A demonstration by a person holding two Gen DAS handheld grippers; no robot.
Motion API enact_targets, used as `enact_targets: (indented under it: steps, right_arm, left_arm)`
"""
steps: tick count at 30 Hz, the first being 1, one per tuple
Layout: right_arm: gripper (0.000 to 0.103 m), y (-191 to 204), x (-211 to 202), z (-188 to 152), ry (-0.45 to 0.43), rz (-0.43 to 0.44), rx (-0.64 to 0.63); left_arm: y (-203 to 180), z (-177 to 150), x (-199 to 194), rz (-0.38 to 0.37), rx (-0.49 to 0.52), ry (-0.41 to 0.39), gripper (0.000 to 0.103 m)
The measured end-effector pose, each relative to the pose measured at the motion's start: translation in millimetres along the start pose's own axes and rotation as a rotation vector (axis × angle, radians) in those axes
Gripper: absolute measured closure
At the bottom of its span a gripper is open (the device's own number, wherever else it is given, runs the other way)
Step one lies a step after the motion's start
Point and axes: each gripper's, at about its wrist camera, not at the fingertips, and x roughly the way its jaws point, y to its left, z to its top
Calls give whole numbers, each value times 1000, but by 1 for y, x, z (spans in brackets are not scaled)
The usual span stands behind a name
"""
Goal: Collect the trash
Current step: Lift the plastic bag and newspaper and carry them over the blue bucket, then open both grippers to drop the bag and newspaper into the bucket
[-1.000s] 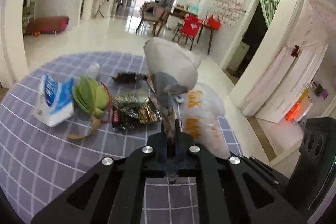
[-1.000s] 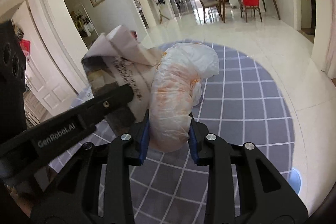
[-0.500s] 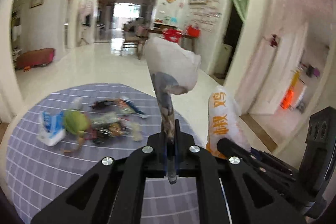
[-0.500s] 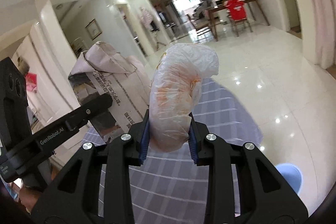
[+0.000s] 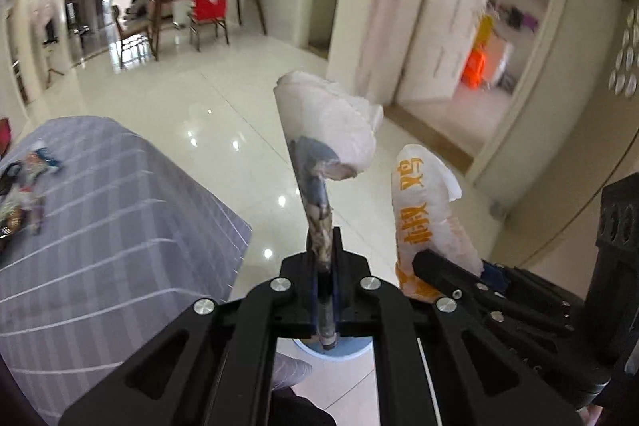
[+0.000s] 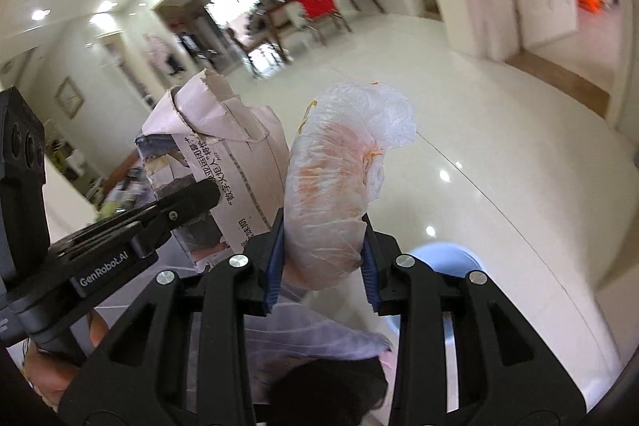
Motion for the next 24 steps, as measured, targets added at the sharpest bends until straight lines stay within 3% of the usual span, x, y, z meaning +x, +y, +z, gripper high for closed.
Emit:
enact_targets:
  steps: [6, 7, 8, 10, 16, 24]
  right_arm:
    - [66, -46, 28, -8, 55, -42, 68]
    - [58, -49, 33, -9, 60, -44, 74]
    - [43, -55, 41, -11, 74, -59, 81]
    - [32, -61, 55, -14, 97, -78, 98]
    - [32, -80, 66, -27, 130, -84, 155]
    - [32, -83, 46, -30, 80, -81, 184]
  left_arm:
    - [-8, -4, 53, -3, 27, 96, 98]
    - [-9, -4, 60, -5, 29, 106, 98]
    - [-9, -5, 65, -1, 32, 117, 98]
    - [-8, -7, 76, 0, 34, 142, 98]
    - [-11, -11, 93, -9, 35, 188, 97]
    - [-22, -18, 114, -27, 50, 236, 97]
